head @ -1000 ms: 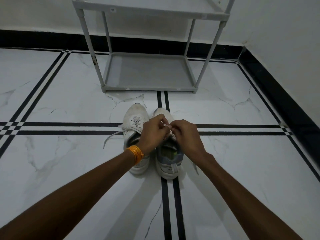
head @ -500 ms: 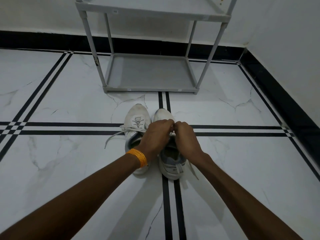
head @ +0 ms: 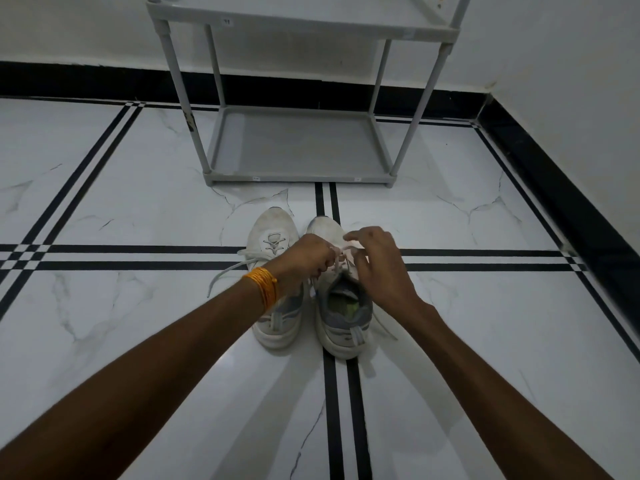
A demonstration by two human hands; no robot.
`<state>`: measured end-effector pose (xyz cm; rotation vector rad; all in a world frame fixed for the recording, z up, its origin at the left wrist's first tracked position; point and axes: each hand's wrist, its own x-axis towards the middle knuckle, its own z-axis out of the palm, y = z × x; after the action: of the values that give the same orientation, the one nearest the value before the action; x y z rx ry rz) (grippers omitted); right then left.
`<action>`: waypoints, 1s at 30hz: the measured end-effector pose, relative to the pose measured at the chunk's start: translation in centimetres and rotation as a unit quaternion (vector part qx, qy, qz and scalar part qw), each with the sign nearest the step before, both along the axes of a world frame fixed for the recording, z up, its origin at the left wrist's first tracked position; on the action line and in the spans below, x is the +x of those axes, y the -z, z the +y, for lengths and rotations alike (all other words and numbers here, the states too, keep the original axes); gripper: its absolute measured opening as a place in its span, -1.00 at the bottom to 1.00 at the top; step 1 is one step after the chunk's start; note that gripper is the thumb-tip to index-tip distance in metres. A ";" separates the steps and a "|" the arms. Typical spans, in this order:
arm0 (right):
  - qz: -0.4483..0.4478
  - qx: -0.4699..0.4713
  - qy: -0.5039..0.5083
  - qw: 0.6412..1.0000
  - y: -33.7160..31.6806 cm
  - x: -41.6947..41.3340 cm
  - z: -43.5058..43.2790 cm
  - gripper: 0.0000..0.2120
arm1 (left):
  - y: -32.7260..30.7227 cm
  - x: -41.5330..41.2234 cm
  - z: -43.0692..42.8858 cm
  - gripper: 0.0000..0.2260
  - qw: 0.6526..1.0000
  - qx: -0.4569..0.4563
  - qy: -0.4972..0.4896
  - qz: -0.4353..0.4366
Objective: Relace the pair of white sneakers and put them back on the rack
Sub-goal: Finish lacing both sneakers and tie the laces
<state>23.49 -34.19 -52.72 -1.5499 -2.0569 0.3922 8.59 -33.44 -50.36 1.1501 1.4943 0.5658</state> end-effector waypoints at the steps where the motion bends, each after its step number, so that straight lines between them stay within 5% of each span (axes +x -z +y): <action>1: -0.002 0.034 -0.003 0.999 -0.2 0.3 -0.1 -0.77 | -0.1 0.0 0.0 -0.79 1.000 -0.007 -0.004 -0.011; 9: 0.011 0.014 -0.067 0.998 -1.6 0.4 0.0 -0.87 | 0.1 -0.1 -0.5 -0.84 0.998 0.029 -0.023 -0.047; 15: 0.082 -0.034 -0.023 0.996 -2.2 1.0 0.1 -0.90 | 1.0 -0.8 -0.1 -0.78 0.990 0.135 -0.005 0.040; 17: 0.076 -0.045 -0.011 0.996 -2.2 2.4 0.1 -0.85 | 1.8 -1.6 0.1 -0.76 0.961 0.213 0.000 0.175; 21: -0.011 -0.095 0.017 0.995 -0.2 5.2 -0.2 -0.82 | 2.7 -3.1 -0.4 -0.82 0.833 0.283 0.079 0.468; 26: -0.057 -0.101 0.027 0.993 1.4 5.0 -0.2 -0.86 | 2.6 -1.8 -0.9 -0.88 0.732 0.296 0.196 0.582; 30: -0.072 -0.103 0.041 0.991 1.2 4.5 0.2 -0.96 | 3.3 -2.1 0.0 -0.86 0.735 0.290 0.214 0.574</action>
<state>28.01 -34.03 -53.94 -1.8263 -2.1069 0.4865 6.53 -33.47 -53.68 2.5618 1.9712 -0.1247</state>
